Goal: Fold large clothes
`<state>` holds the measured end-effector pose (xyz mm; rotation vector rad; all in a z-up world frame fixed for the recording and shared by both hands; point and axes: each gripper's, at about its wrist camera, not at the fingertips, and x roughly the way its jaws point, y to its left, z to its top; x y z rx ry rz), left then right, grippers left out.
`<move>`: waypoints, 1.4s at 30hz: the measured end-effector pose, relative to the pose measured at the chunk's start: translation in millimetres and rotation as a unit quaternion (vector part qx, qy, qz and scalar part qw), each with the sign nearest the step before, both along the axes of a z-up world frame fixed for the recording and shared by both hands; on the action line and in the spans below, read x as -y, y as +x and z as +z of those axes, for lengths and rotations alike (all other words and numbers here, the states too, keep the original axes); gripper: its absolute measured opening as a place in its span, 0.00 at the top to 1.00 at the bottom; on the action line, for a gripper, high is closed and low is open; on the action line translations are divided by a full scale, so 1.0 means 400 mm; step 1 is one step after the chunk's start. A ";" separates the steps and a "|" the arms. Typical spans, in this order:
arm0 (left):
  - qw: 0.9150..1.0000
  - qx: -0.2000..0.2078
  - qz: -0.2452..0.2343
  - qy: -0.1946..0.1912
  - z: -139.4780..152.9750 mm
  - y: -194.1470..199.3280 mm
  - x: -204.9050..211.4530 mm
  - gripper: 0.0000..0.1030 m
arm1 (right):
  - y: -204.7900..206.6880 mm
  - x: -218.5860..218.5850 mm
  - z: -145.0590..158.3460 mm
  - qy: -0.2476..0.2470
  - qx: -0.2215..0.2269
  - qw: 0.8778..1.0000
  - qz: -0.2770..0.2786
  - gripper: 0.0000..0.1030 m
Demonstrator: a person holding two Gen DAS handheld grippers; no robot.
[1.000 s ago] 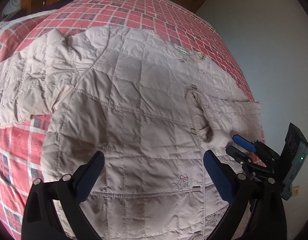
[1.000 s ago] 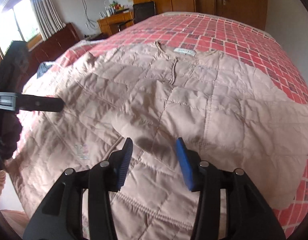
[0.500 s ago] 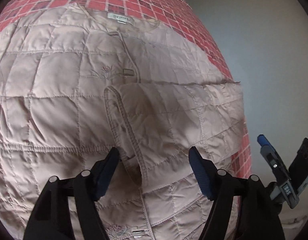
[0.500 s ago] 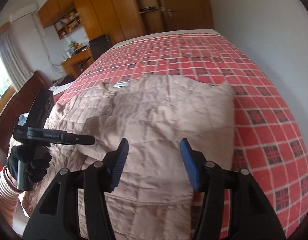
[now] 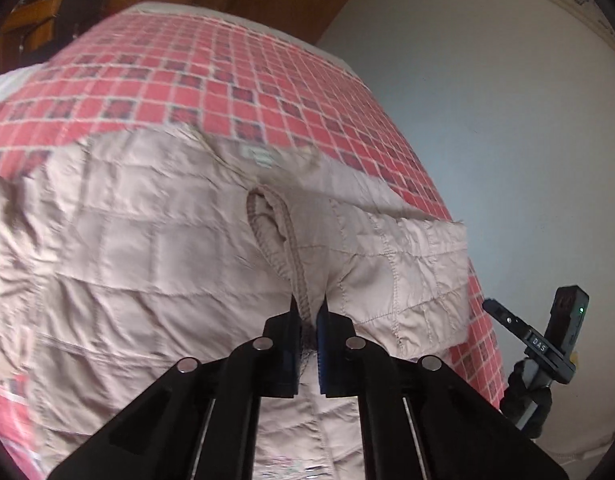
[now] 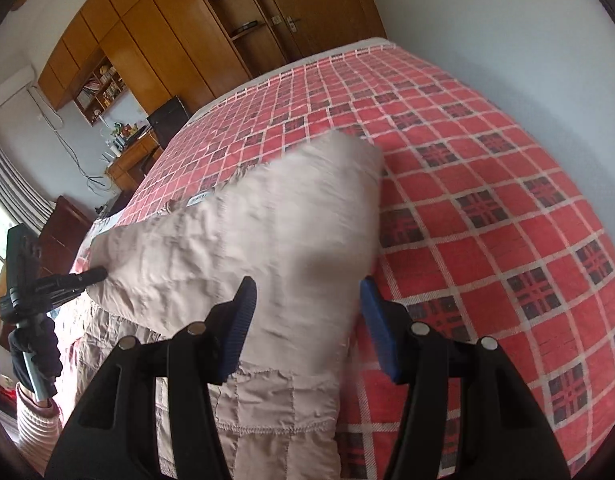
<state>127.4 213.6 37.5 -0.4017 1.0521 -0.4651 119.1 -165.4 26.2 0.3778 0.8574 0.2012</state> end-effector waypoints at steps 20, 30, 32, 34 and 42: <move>0.985 -0.046 0.101 0.135 -0.149 0.090 -0.262 0.87 | 0.197 -0.150 -0.139 -0.031 -0.145 0.988 0.044 0.48; 0.983 0.002 0.131 0.131 -0.040 0.049 -0.296 0.72 | 0.173 -0.189 -0.036 -0.074 -0.110 0.990 0.042 0.44; 0.985 0.018 0.111 0.133 -0.007 0.044 -0.255 0.71 | 0.173 -0.233 -0.011 -0.068 -0.100 0.991 0.065 0.44; 0.987 0.024 0.081 0.140 -0.001 0.046 -0.194 0.69 | 0.188 -0.281 -0.016 -0.063 -0.108 0.988 0.088 0.44; 0.979 -0.030 0.052 0.197 -0.159 0.096 -0.108 0.68 | 0.235 -0.392 -0.109 -0.105 -0.154 0.976 0.112 0.44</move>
